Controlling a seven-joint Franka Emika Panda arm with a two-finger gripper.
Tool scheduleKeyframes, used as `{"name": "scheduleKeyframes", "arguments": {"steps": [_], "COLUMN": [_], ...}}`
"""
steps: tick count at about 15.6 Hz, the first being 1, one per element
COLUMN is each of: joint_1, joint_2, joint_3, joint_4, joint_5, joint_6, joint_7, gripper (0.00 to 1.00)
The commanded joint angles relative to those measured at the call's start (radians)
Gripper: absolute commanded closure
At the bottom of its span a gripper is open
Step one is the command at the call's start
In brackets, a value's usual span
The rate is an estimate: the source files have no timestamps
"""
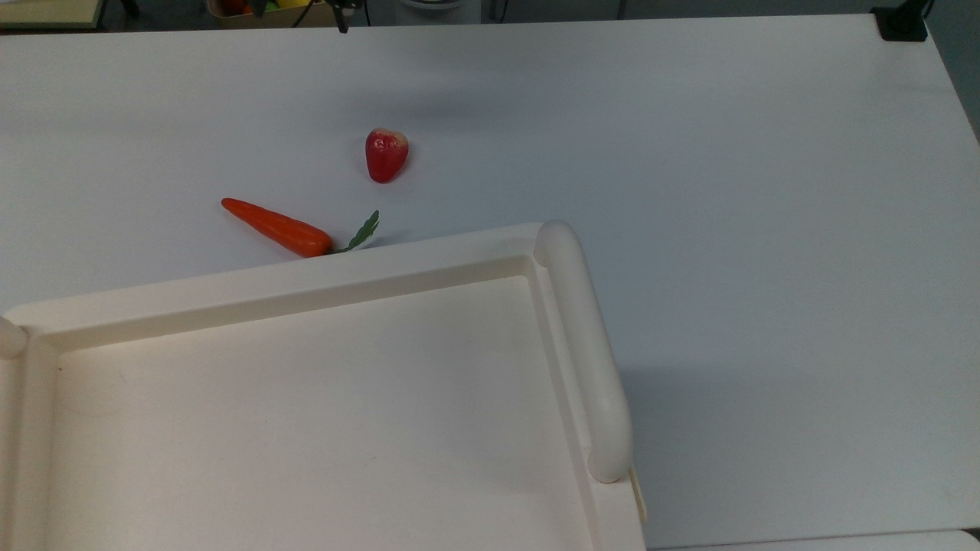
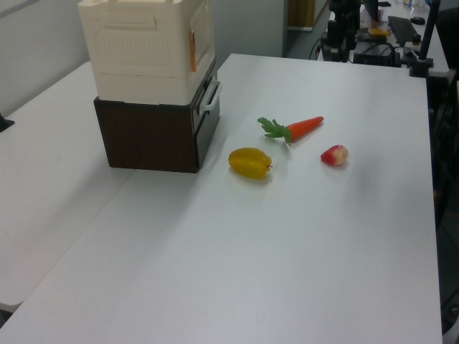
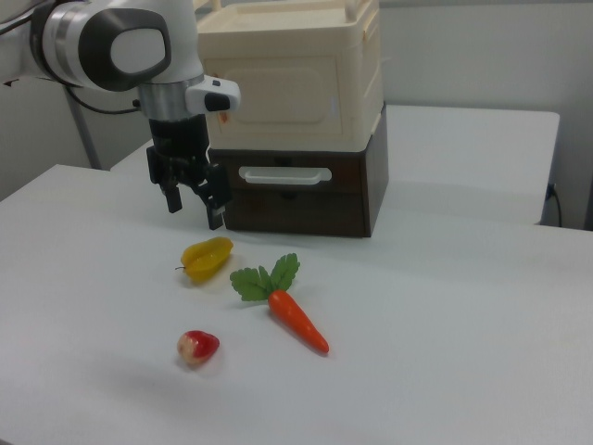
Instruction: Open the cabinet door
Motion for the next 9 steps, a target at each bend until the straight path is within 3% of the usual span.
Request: {"name": "scheduleKeyframes", "arguments": {"steps": [1, 7, 9], "joint_1": [0.025, 0.103, 0.111], "joint_2": [0.031, 0.095, 0.140], "joint_3": [-0.002, -0.006, -0.003], "joint_4": [0.014, 0.017, 0.050], "joint_5": [0.012, 0.072, 0.125], "joint_6": [0.084, 0.437, 0.528], "joint_7": [-0.031, -0.024, -0.019], "gripper": [0.00, 0.00, 0.00]}}
